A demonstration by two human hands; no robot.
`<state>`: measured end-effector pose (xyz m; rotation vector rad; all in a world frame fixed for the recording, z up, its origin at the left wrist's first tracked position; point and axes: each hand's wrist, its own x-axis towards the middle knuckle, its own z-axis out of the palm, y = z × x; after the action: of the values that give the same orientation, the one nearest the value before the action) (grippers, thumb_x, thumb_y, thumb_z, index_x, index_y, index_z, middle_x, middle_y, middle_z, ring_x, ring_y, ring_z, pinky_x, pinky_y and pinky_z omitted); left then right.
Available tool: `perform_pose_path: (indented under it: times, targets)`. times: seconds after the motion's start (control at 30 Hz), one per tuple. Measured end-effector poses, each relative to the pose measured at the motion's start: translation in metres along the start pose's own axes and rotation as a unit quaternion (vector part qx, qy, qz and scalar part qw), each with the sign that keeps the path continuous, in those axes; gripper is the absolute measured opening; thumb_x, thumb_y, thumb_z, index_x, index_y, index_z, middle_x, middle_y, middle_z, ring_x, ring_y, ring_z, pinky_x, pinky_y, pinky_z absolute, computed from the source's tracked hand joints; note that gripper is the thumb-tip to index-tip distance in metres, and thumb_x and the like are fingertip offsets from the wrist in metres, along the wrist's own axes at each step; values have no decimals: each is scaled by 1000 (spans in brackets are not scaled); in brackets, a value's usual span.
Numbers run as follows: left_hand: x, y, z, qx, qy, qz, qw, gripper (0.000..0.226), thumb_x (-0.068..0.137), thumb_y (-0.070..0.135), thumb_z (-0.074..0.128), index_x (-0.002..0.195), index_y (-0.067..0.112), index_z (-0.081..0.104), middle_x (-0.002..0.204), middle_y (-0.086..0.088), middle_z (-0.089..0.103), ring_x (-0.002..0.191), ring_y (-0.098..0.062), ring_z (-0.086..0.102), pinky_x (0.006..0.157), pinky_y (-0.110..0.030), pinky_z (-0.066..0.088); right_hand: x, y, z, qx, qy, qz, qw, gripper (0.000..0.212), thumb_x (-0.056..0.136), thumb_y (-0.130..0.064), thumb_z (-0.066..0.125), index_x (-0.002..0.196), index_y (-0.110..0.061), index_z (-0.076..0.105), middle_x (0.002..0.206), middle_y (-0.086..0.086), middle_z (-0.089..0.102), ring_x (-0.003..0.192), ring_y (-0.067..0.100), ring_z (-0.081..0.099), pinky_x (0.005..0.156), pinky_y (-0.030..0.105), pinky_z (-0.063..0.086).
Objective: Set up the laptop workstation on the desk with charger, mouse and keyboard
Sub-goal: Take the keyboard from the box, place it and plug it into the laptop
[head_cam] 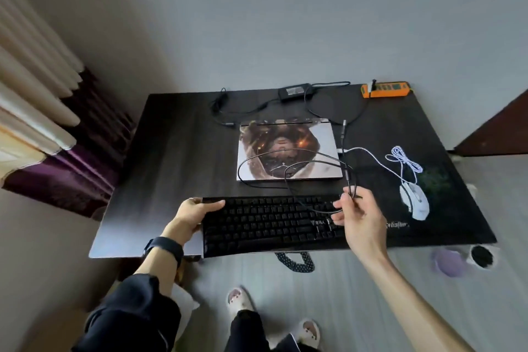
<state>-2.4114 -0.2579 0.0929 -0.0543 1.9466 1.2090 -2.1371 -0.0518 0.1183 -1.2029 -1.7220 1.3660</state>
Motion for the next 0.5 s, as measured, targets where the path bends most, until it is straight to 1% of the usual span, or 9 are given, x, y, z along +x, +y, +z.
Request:
perform_pose_path:
  times: [0.07, 0.13, 0.2, 0.27, 0.3, 0.33, 0.4, 0.5]
  targets:
    - [21, -8, 9, -12, 20, -11, 1000, 20, 74, -2, 81, 91, 0, 69, 82, -12, 75, 64, -21, 72, 56, -26, 59, 6, 8, 2, -5, 1, 18, 1000, 6, 101, -16, 57, 106, -17, 60, 80, 1, 73, 55, 14, 67, 63, 34, 62]
    - [43, -16, 17, 6, 38, -30, 999, 20, 75, -7, 78, 90, 2, 67, 78, -10, 73, 66, -23, 71, 65, -31, 61, 15, 14, 6, -18, 8, 26, 999, 7, 101, -16, 58, 104, -21, 60, 79, 0, 73, 55, 14, 68, 63, 35, 62]
    - [67, -28, 20, 47, 56, -46, 996, 22, 74, 1, 82, 90, 6, 67, 86, -10, 73, 78, -26, 71, 81, -39, 59, 24, 18, 13, -35, 14, 30, 999, 14, 100, -15, 58, 99, -29, 59, 79, 0, 73, 55, 14, 68, 63, 35, 62]
    - [91, -42, 20, 88, 75, -63, 991, 38, 67, 17, 88, 99, 8, 69, 98, -10, 74, 89, -27, 71, 91, -44, 56, 29, 21, 25, -44, 13, 45, 998, 20, 100, -15, 58, 96, -34, 58, 77, -1, 73, 54, 13, 67, 62, 33, 62]
    - [103, -49, 20, 103, 83, -65, 989, 47, 64, 22, 89, 105, 9, 69, 101, -8, 74, 92, -27, 71, 93, -44, 55, 31, 23, 33, -47, 9, 56, 997, 20, 100, -15, 58, 95, -35, 59, 76, -2, 73, 54, 13, 66, 61, 32, 62]
    - [112, -53, 21, 118, 89, -62, 987, 48, 65, 24, 89, 107, 11, 69, 102, -7, 74, 95, -27, 70, 94, -43, 54, 34, 24, 42, -50, 2, 66, 997, 20, 100, -16, 58, 94, -35, 59, 75, -3, 72, 54, 13, 67, 61, 31, 62]
    - [115, -47, 29, 134, 96, -53, 985, 41, 71, 24, 86, 107, 14, 70, 101, -6, 74, 97, -28, 68, 95, -40, 53, 41, 26, 58, -58, -15, 82, 995, 17, 100, -18, 58, 96, -34, 60, 76, -4, 73, 56, 13, 67, 62, 31, 61]
    - [129, -39, 37, 161, 86, -49, 982, 36, 75, 24, 82, 108, 14, 70, 102, -7, 72, 100, -29, 67, 95, -37, 52, 52, 28, 81, -70, -29, 99, 992, 10, 101, -19, 58, 101, -29, 62, 77, -3, 73, 57, 14, 68, 64, 33, 62]
